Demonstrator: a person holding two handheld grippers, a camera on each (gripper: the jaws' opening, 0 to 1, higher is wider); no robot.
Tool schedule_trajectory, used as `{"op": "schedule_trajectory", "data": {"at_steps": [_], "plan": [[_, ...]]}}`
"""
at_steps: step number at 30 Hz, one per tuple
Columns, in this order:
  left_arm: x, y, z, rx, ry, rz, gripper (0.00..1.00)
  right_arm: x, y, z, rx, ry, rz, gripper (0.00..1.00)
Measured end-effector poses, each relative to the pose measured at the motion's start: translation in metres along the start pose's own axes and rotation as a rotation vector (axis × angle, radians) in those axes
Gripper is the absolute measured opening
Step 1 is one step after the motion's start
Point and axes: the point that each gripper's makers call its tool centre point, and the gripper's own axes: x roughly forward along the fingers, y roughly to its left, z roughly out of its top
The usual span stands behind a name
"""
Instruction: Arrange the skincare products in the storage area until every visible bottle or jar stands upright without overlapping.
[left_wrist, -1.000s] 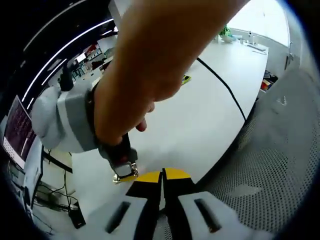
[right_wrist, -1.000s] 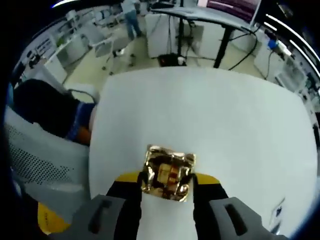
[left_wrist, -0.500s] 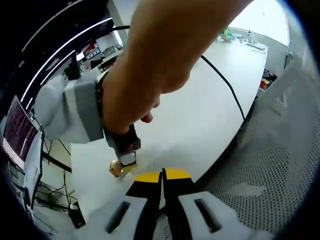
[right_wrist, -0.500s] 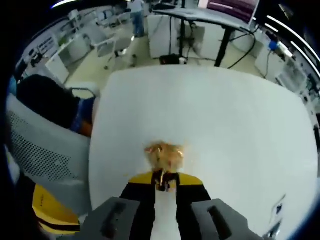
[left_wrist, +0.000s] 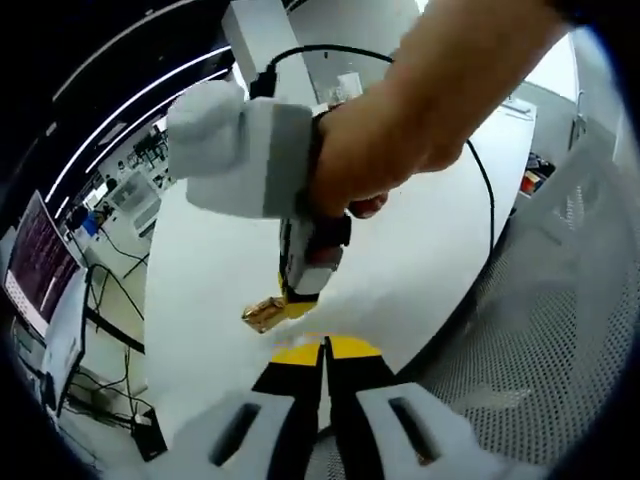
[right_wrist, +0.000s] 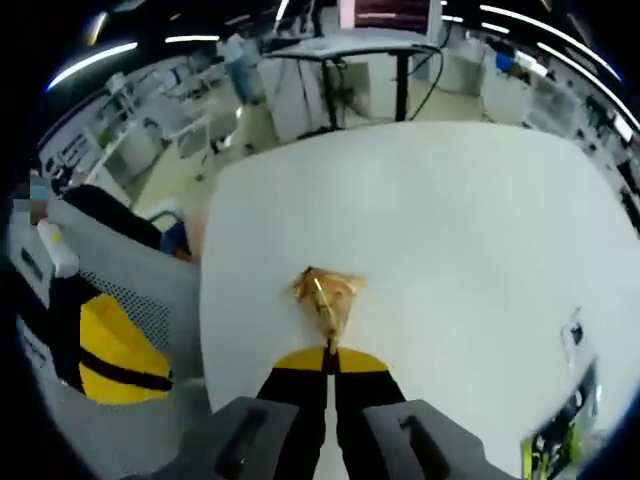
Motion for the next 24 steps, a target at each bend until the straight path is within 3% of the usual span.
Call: {"op": "schedule_trajectory", "data": {"at_steps": [3,4,8,12,15,19,24], "plan": [[0.0,-0.003,0.007,-0.051,-0.043,-0.02,0.0,-0.021,0.002,-0.009,-0.042,-0.039,-0.027,0.0],[-0.001,-0.005,0.015,-0.083,-0.082,-0.03,0.0,-0.03,0.004,-0.015,-0.055,-0.049,-0.041,0.0],[-0.006,-0.005,0.03,-0.149,-0.165,-0.045,0.0,-0.055,0.01,-0.025,-0.036,-0.124,-0.089,0.0],[-0.008,-0.007,0.035,-0.188,-0.193,-0.061,0.09,-0.074,0.021,-0.029,-0.065,-0.171,-0.142,0.0],[-0.011,-0.01,0.046,-0.254,-0.25,-0.095,0.13,-0.079,0.026,-0.028,-0.1,-0.182,-0.174,0.0],[-0.014,-0.012,0.049,-0.297,-0.264,-0.119,0.15,-0.081,0.035,-0.023,-0.15,-0.197,-0.194,0.0],[-0.014,-0.015,0.047,-0.341,-0.247,-0.14,0.14,-0.083,0.047,-0.015,-0.334,-0.193,-0.227,0.0]]}}
